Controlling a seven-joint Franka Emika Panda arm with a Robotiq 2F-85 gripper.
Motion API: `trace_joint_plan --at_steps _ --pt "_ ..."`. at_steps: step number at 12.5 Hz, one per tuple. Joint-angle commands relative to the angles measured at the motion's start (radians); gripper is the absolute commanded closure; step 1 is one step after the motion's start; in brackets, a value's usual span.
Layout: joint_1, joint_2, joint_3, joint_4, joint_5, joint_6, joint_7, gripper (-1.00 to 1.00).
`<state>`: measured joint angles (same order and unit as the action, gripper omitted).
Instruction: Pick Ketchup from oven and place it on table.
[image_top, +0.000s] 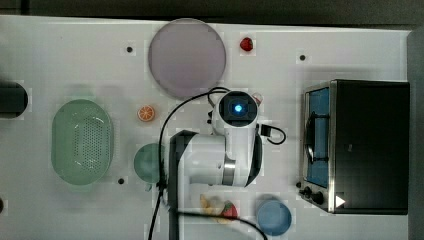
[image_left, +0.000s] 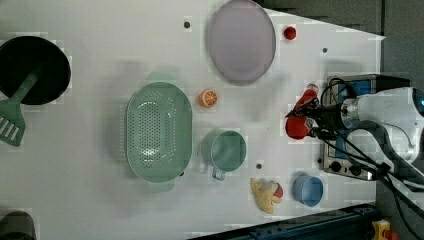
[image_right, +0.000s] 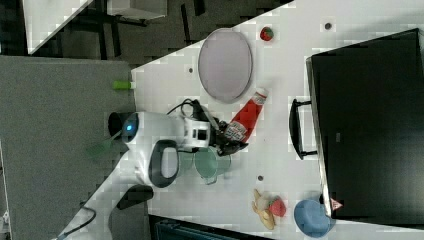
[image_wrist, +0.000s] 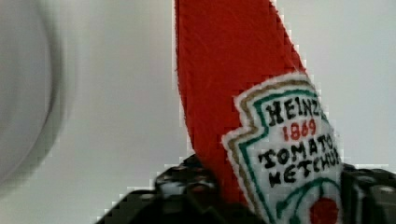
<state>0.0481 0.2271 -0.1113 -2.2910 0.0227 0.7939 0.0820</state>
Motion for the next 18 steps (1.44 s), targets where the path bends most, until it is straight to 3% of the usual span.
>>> trace_joint_plan --at_steps 1,4,7,10,13,18 --pt "0.027 0.054 0.031 0.019 -0.010 0.044 0.008 -0.27" --pt "0.027 0.076 0.023 0.011 -0.010 0.095 0.011 -0.32" --pt "0.027 0.075 0.020 0.006 -0.010 0.096 0.012 -1.00" --pt "0.028 0.042 0.022 0.024 -0.010 0.089 0.060 -1.00" --pt "0.028 -0.076 0.023 0.088 -0.010 0.011 0.081 -1.00" --pt "0.027 -0.235 0.021 0.350 -0.013 -0.308 0.081 -1.00"
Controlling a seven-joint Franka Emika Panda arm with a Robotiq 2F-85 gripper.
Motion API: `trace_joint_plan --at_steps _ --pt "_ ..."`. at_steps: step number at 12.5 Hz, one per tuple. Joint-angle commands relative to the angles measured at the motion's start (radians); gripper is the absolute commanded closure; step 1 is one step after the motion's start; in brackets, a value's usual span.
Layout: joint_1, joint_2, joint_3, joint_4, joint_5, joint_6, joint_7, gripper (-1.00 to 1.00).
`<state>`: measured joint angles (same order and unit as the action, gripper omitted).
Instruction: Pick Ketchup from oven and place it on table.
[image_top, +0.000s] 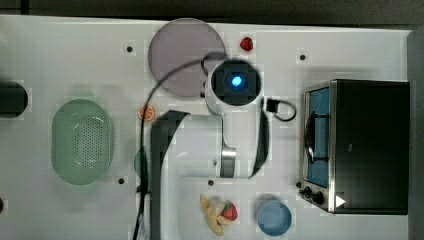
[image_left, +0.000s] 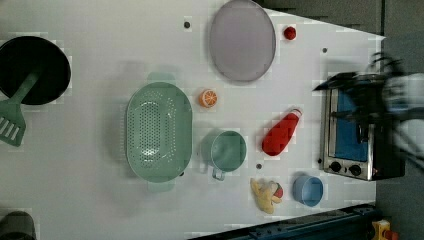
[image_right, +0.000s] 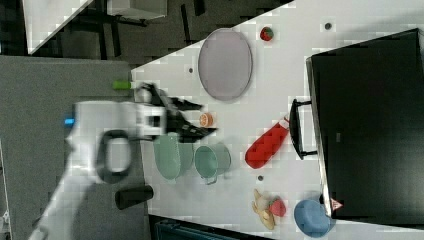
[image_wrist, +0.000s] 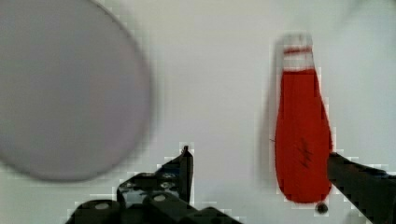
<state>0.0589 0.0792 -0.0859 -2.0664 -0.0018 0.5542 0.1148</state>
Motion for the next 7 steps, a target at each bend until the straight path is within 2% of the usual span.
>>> trace_joint_plan --at_steps 1,4,7 --pt "0.016 -0.103 -0.005 0.175 0.012 -0.187 0.048 -1.00" --pt "0.016 -0.127 -0.004 0.313 0.012 -0.458 0.048 -1.00" --pt "0.015 -0.140 -0.009 0.407 0.008 -0.560 0.047 -1.00"
